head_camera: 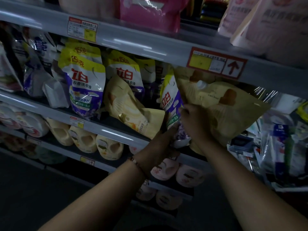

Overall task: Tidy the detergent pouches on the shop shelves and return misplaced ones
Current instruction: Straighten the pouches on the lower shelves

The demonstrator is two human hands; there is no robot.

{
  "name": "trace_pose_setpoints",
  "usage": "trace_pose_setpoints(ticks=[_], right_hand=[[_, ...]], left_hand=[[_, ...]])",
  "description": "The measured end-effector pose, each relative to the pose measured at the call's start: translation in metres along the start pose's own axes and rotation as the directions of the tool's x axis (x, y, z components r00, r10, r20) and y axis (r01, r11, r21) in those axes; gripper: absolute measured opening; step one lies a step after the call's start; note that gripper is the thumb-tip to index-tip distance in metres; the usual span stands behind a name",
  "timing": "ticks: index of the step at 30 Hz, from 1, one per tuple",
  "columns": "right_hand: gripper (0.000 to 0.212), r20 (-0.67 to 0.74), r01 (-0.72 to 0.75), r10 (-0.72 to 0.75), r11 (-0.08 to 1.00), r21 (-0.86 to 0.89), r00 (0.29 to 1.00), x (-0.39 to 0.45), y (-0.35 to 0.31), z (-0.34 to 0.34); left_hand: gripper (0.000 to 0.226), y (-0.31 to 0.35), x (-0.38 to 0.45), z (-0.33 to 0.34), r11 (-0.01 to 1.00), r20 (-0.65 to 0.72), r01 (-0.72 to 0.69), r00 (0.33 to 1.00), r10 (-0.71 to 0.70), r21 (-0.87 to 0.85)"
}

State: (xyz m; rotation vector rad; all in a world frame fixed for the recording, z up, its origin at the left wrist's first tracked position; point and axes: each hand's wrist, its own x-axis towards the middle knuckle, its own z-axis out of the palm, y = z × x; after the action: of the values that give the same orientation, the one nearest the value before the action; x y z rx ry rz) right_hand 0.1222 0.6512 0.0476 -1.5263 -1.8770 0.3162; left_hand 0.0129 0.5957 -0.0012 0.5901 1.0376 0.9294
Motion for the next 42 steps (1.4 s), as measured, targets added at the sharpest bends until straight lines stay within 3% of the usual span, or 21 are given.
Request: trace_pose_setpoints(ticks=[4,6,8,11,14,17,19,21,25,29,34,36,39,42], right_hand=[[0.027,0.005,-0.023,0.023,0.993,0.114,1.0,-0.018,0.0,-0.015],[0.027,0.013,-0.034,0.032,0.975,0.219,0.999,-0.027,0.004,-0.021],[0.026,0.005,-0.05,0.051,0.958,0.281,0.999,-0.04,0.01,-0.026],[0.023,-0.035,-0.058,0.074,0.945,0.321,0.997,-0.059,0.02,-0.032],[0.018,-0.04,-0.124,0.15,0.919,0.375,0.988,-0.074,0.04,-0.02],[0.02,-0.024,-0.222,0.258,0.868,0.444,0.966,-0.085,0.063,0.008],[0.018,0.003,-0.307,0.354,0.807,0.505,0.935,-0.089,0.069,0.026],[0.017,0.035,-0.381,0.445,0.72,0.58,0.895,-0.088,0.064,0.037],[0.028,0.057,-0.421,0.504,0.647,0.636,0.862,-0.079,0.06,0.043],[0.016,0.04,-0.425,0.492,0.706,0.567,0.87,-0.069,0.057,0.043],[0.007,0.128,-0.434,0.432,0.748,0.503,0.893,-0.075,0.069,0.033],[0.008,0.153,-0.393,0.368,0.769,0.504,0.917,-0.084,0.068,0.023],[0.03,0.206,-0.348,0.281,0.772,0.532,0.937,-0.098,0.06,0.006],[0.054,0.285,-0.326,0.211,0.827,0.457,0.935,-0.115,0.05,-0.007]], left_hand=[[0.035,0.0,0.008,0.009,0.995,0.141,0.033,0.99,-0.02,-0.091],[0.034,-0.004,0.007,0.012,0.99,0.161,-0.058,0.984,0.078,-0.126],[0.035,-0.014,0.008,0.015,0.96,0.169,-0.247,0.949,0.267,-0.13],[0.052,-0.027,0.023,0.013,0.835,0.088,-0.55,0.831,0.549,-0.014],[0.085,-0.031,0.046,0.007,0.709,0.02,-0.667,0.731,0.682,0.23],[0.107,-0.043,0.057,0.003,0.615,-0.031,-0.566,0.721,0.692,0.549],[0.106,-0.056,0.06,0.005,0.479,-0.038,-0.457,0.693,0.72,0.749],[0.101,-0.062,0.058,0.009,0.421,-0.069,-0.374,0.675,0.734,0.826],[0.096,-0.071,0.053,0.01,0.355,-0.06,-0.332,0.651,0.757,0.874],[0.093,-0.074,0.05,0.013,0.309,-0.074,-0.242,0.666,0.742,0.92],[0.098,-0.07,0.044,0.019,0.254,-0.062,-0.161,0.723,0.688,0.954],[0.095,-0.074,0.034,0.018,0.157,-0.022,-0.117,0.732,0.681,0.981],[0.089,-0.079,0.014,0.015,-0.018,0.099,-0.114,0.757,0.646,0.993],[0.08,-0.08,-0.008,0.01,-0.139,0.183,-0.121,0.713,0.677,0.983]])
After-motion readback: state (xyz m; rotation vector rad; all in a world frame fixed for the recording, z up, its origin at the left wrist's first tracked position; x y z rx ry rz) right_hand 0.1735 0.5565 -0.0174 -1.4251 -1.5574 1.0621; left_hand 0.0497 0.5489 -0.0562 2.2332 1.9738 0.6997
